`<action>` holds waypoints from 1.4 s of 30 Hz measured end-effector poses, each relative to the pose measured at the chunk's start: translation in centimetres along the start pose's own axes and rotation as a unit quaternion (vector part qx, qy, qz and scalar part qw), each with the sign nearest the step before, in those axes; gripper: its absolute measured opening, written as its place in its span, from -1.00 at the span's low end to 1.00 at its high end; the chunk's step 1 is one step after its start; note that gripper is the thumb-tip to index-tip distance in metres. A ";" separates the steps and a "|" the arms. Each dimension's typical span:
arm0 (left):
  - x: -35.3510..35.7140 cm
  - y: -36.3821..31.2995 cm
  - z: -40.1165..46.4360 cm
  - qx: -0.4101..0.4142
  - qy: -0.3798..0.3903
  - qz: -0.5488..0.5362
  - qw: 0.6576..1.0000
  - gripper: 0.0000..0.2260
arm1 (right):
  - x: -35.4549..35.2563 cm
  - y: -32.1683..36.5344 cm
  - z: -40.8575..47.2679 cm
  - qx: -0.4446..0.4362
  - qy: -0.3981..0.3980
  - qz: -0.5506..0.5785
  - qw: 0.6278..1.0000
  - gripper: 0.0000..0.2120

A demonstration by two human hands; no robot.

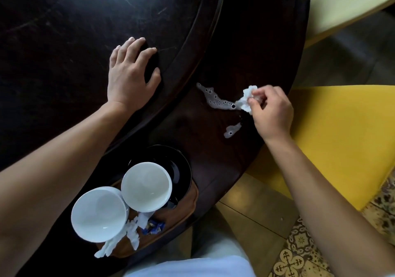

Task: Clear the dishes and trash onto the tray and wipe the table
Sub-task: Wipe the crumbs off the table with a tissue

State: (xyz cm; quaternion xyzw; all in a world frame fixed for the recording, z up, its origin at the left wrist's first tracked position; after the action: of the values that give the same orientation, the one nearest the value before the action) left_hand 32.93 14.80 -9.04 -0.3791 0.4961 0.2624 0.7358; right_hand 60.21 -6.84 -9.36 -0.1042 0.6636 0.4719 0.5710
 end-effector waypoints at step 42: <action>-1.3 2.9 -4.5 -0.041 0.072 0.055 0.995 -0.41 | 7.4 6.0 2.4 -0.053 0.056 0.011 0.997 -0.81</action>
State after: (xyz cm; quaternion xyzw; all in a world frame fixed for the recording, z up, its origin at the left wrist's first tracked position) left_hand 27.86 12.73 -9.68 -0.3993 0.5562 0.2947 0.6666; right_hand 55.34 1.08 -12.39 -0.1532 0.6696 0.5065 0.5212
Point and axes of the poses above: each hand's wrist, its own z-axis towards the middle knuckle, its own x-axis out of the palm, y = z × x, the point moved 4 cm from there along z, towards the middle knuckle, and after that the axes turned 4 degrees about -y, right-handed, at the moved point
